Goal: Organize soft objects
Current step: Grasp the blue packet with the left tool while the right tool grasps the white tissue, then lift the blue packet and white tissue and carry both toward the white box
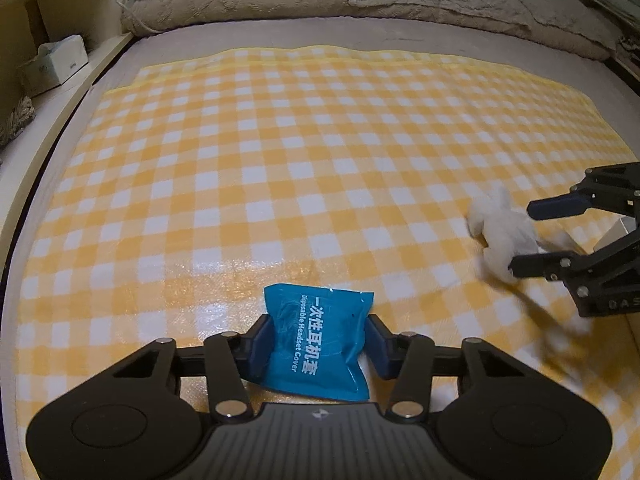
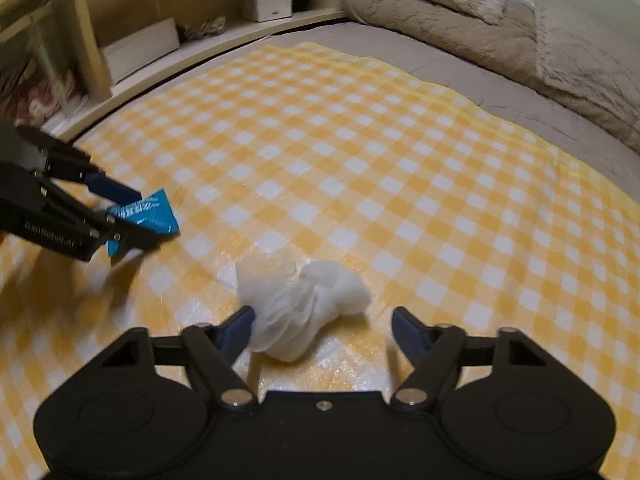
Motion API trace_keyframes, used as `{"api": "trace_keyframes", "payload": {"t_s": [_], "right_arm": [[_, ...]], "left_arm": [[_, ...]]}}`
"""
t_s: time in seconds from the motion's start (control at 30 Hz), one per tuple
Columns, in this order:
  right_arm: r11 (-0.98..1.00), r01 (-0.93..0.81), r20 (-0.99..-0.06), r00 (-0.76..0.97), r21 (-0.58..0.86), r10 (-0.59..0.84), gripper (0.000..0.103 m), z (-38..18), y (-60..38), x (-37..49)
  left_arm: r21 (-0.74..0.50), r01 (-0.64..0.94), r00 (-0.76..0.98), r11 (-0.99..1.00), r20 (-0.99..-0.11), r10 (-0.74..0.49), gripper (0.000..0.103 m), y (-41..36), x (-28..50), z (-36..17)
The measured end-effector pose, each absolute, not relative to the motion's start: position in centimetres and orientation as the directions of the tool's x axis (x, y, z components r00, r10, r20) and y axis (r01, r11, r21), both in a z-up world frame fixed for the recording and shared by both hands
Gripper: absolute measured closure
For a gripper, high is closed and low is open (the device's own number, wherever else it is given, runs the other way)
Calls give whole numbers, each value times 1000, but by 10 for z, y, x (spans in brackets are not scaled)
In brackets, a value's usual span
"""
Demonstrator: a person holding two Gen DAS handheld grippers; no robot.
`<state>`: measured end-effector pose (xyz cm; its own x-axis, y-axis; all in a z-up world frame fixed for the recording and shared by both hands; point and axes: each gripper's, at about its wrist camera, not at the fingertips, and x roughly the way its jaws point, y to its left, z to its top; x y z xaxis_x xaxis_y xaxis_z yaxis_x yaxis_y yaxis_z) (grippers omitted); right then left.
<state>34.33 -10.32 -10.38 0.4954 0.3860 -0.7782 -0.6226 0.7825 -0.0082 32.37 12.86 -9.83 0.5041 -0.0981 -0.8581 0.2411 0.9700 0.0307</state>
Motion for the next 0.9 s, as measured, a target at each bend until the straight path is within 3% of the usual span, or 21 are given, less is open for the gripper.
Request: {"api": "trace_keyframes", "payload": {"t_s": [0.2, 0.4, 0.9], "right_arm": [[770, -636, -788, 499, -52, 359, 75, -105, -101, 341], [759, -647, -776, 516, -76, 362, 81, -99, -104, 337], [770, -635, -726, 561, -69, 398, 82, -63, -122, 306]], "left_arm": [[43, 237, 515, 971, -853, -88, 60, 122, 324, -96], [51, 213, 530, 976, -845, -71, 62, 122, 320, -89], [34, 175, 603, 984, -794, -79, 66, 122, 280, -52]]}}
